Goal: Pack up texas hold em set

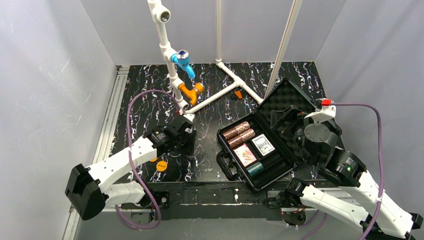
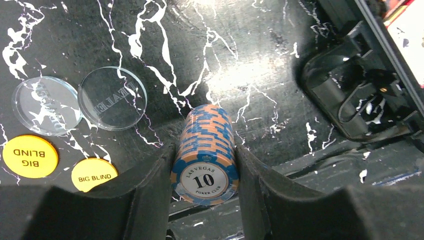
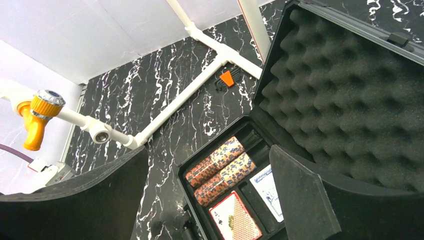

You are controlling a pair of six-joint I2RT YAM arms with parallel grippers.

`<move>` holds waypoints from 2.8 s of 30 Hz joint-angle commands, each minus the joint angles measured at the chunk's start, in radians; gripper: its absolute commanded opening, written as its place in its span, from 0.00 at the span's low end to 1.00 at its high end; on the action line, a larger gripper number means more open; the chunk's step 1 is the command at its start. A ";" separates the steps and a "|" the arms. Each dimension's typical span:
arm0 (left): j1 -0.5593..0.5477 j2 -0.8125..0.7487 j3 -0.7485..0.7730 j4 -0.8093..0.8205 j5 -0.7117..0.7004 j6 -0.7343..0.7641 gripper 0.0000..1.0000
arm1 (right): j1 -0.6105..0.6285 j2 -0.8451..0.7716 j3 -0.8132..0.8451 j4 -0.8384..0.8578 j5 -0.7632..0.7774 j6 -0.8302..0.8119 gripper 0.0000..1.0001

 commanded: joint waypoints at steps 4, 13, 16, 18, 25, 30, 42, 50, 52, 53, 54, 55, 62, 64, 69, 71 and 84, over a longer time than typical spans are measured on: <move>-0.002 -0.128 -0.024 0.060 0.063 0.024 0.00 | 0.003 -0.002 -0.023 0.052 -0.033 0.063 0.98; -0.005 -0.191 -0.054 0.173 0.207 0.022 0.00 | 0.003 -0.005 -0.046 0.112 -0.110 -0.015 0.98; -0.005 -0.174 -0.032 0.152 0.239 0.035 0.00 | 0.003 -0.006 -0.062 0.181 -0.202 -0.141 0.98; -0.006 -0.171 -0.017 0.133 0.251 0.038 0.00 | 0.003 0.000 -0.069 0.212 -0.267 -0.212 0.98; -0.009 -0.167 0.028 0.082 0.295 0.025 0.00 | 0.003 0.023 -0.096 0.288 -0.553 -0.427 0.98; -0.009 -0.140 0.075 0.029 0.314 0.017 0.00 | 0.003 0.022 -0.159 0.356 -0.792 -0.533 0.98; -0.009 -0.087 0.185 -0.064 0.334 -0.003 0.00 | 0.003 -0.026 -0.335 0.443 -0.986 -0.711 0.98; -0.009 -0.061 0.210 -0.071 0.361 -0.011 0.00 | 0.003 -0.024 -0.439 0.545 -1.179 -0.817 0.98; -0.009 -0.052 0.216 -0.071 0.371 -0.017 0.00 | 0.004 0.007 -0.445 0.587 -1.206 -0.822 0.98; -0.009 -0.049 0.219 -0.070 0.377 -0.020 0.00 | 0.005 0.022 -0.451 0.610 -1.216 -0.825 0.98; -0.009 -0.045 0.223 -0.070 0.383 -0.024 0.00 | 0.006 0.035 -0.458 0.646 -1.224 -0.827 0.98; -0.009 -0.042 0.227 -0.070 0.389 -0.027 0.00 | 0.007 0.049 -0.464 0.675 -1.230 -0.831 0.98; -0.010 -0.032 0.260 -0.068 0.407 -0.043 0.00 | 0.019 0.168 -0.481 0.803 -1.264 -0.877 0.98; -0.009 -0.033 0.265 -0.060 0.412 -0.047 0.00 | 0.025 0.201 -0.484 0.839 -1.252 -0.883 0.98; -0.010 -0.025 0.265 -0.036 0.422 -0.048 0.00 | 0.047 0.277 -0.482 0.922 -1.239 -0.873 0.96; -0.011 -0.023 0.265 -0.028 0.422 -0.049 0.00 | 0.064 0.311 -0.472 0.929 -1.229 -0.873 0.93; -0.011 -0.031 0.251 0.000 0.439 -0.045 0.00 | 0.120 0.458 -0.453 1.072 -1.217 -0.809 0.69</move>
